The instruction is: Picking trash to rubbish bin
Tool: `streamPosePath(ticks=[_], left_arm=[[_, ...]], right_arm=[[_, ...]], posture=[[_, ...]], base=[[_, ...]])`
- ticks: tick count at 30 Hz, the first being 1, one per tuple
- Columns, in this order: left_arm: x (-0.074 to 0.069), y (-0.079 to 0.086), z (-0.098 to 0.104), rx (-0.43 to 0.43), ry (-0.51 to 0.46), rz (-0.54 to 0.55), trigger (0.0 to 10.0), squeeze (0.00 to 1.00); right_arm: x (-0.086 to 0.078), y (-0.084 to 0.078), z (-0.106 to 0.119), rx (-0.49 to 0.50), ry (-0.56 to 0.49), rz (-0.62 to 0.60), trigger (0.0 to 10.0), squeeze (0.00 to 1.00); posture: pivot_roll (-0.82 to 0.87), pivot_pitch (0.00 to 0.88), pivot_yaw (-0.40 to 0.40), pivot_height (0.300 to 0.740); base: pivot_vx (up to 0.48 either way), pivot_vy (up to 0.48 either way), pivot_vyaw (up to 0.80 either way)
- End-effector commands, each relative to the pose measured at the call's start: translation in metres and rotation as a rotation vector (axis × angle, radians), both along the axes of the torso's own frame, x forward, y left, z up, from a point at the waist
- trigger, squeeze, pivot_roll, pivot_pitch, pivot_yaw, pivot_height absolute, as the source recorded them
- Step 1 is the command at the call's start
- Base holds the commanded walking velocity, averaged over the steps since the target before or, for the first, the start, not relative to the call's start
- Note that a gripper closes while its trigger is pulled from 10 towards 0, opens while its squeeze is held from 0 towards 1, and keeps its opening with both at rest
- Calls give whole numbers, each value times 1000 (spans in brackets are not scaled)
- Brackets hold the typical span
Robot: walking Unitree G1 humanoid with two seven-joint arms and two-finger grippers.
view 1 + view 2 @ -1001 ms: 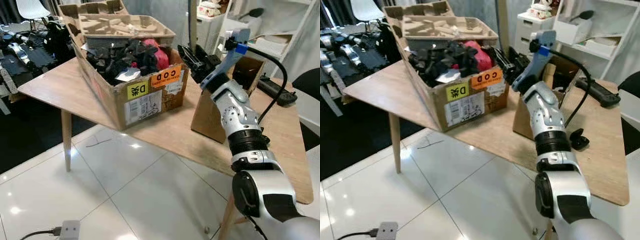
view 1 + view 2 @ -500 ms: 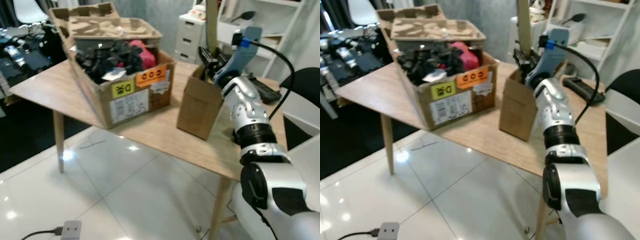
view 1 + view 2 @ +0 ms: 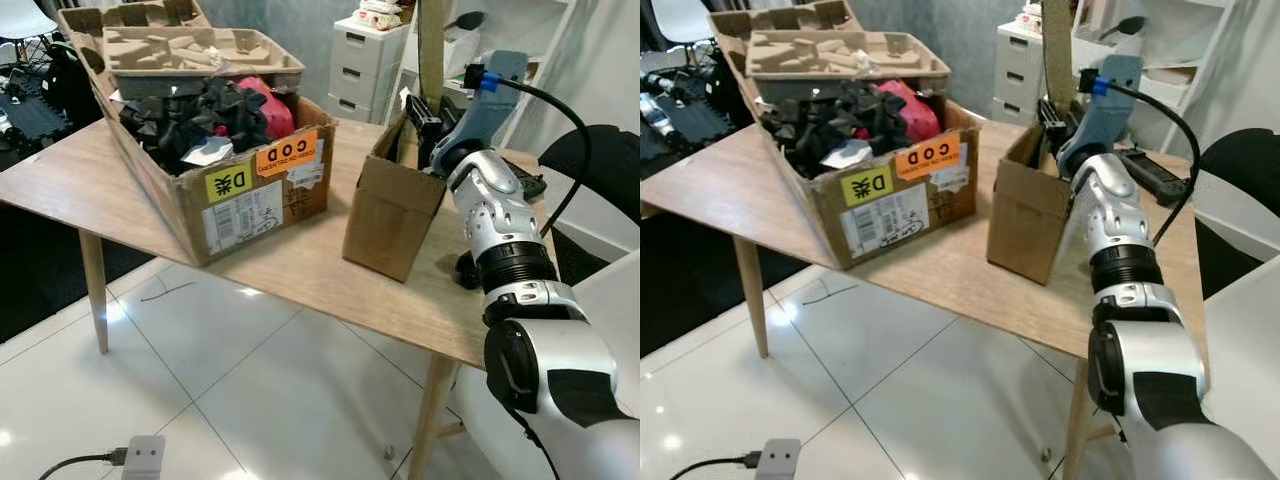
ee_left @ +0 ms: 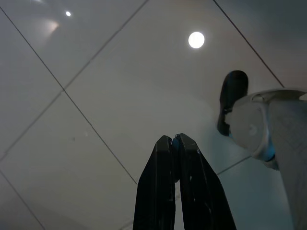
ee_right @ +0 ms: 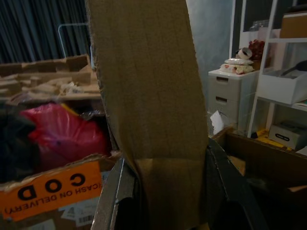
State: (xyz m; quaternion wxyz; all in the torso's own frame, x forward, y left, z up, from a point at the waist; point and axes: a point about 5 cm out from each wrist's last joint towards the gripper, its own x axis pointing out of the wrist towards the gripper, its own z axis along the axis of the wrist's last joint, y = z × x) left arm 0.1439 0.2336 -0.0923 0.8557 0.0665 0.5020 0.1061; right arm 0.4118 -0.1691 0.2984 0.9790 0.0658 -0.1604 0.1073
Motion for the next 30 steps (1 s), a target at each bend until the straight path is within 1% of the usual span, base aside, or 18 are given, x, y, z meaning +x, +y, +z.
streamPosePath(ticks=[1, 2, 3, 6, 13, 14, 15, 19, 22, 27, 28, 29, 30], left_arm=[[-9, 1, -3, 7, 32, 5, 10000, 0], [-9, 1, -3, 7, 32, 5, 10000, 0], [-9, 2, -3, 8, 33, 5, 10000, 0], [-9, 2, -3, 9, 33, 6, 10000, 0], [-12, 2, -4, 9, 38, 2, 10000, 0], [-12, 2, -4, 9, 38, 2, 10000, 0], [-13, 2, -4, 9, 41, -1, 10000, 0], [-13, 2, -4, 10, 43, -3, 10000, 0], [-12, 2, -4, 9, 42, -6, 10000, 0], [-12, 2, -4, 8, 41, -6, 10000, 0], [-12, 2, -4, 7, 41, -7, 10000, 0], [-12, 2, -4, 7, 41, -7, 10000, 0], [-13, 2, -4, 7, 42, -6, 10000, 0]], right_arm=[[2, -2, -3, -6, 38, -17, 10000, 0], [2, -2, -3, -6, 38, -17, 10000, 0], [3, -2, -6, -24, 71, -37, 10000, 0], [4, -1, -7, -37, 86, -47, 10000, 0], [4, -8, 3, -39, 75, -93, 10000, 0], [4, -8, 3, -39, 75, -93, 10000, 0], [4, -7, 5, -73, 86, -90, 10000, 0], [5, -5, 2, -86, 121, -68, 10000, 0], [6, -2, -1, -74, 138, -40, 10000, 0], [5, 0, -1, -42, 136, -18, 10000, 0], [4, -1, 0, -33, 136, -19, 10000, 506], [4, -2, 0, -28, 136, -22, 10000, 506], [4, -3, 1, -19, 134, -29, 10000, 855]], posture=[[11, 47, -26, 740], [11, 47, -26, 740], [10, 50, -27, 740], [10, 50, -27, 740], [12, 52, -27, 740], [12, 52, -27, 740], [10, 51, -28, 740], [10, 50, -29, 740], [11, 51, -29, 740], [11, 55, -28, 740], [11, 55, -28, 740], [11, 55, -28, 740], [10, 56, -24, 740]], base=[[0, 0, 0], [0, 0, 0], [0, 0, 0], [0, 0, 0], [0, 0, 0], [0, 0, 0], [0, 0, 0], [0, 0, 0], [0, 0, 0], [0, 0, 0], [0, 0, 0], [0, 0, 0], [0, 0, 0]])
